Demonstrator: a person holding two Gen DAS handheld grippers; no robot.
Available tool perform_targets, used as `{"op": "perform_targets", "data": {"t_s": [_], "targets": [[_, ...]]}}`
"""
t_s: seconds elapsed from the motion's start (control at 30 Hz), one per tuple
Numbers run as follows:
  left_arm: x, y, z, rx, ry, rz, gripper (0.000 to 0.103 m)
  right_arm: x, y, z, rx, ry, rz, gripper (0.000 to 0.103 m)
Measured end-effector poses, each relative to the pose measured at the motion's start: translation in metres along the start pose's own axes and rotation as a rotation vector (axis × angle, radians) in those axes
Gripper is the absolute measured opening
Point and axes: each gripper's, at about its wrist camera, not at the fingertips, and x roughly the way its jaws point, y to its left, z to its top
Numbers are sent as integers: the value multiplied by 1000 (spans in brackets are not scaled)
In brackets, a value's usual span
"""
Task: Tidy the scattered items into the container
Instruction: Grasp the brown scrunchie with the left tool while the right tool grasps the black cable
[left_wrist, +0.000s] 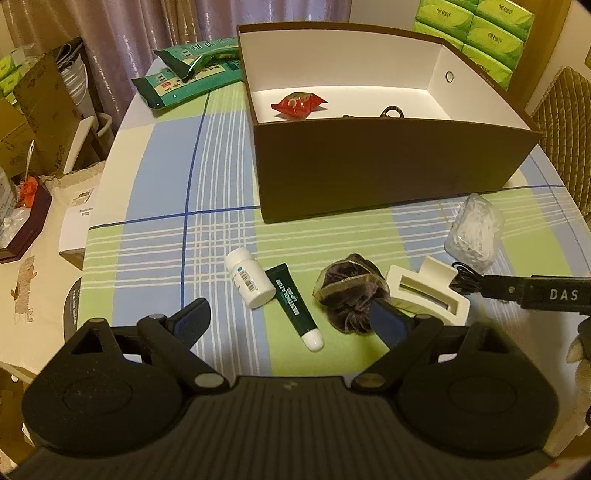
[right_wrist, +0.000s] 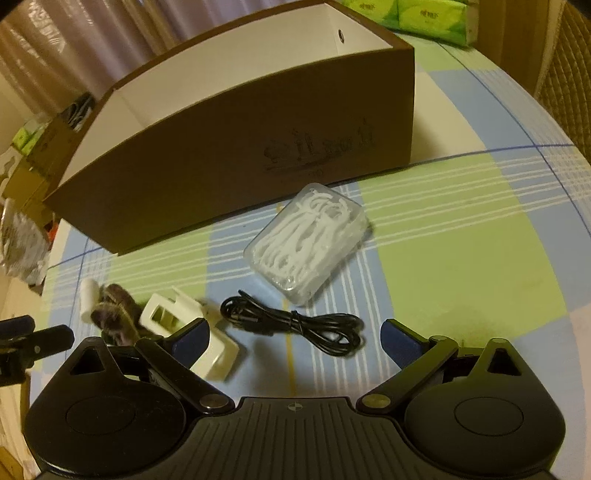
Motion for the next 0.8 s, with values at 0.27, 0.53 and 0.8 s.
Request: {"op": "perform_targets", "data": {"t_s": [0.27, 0.53, 0.8], "targets": [[18, 5, 11, 26, 20, -22, 91, 19, 4, 3, 24, 22, -53, 97], [28, 8, 15, 40, 36, -29, 91, 31, 11, 5, -26, 28, -94, 97], [29, 4, 15, 76, 38, -32, 91, 30, 15, -2, -116, 9, -134, 90]]}}
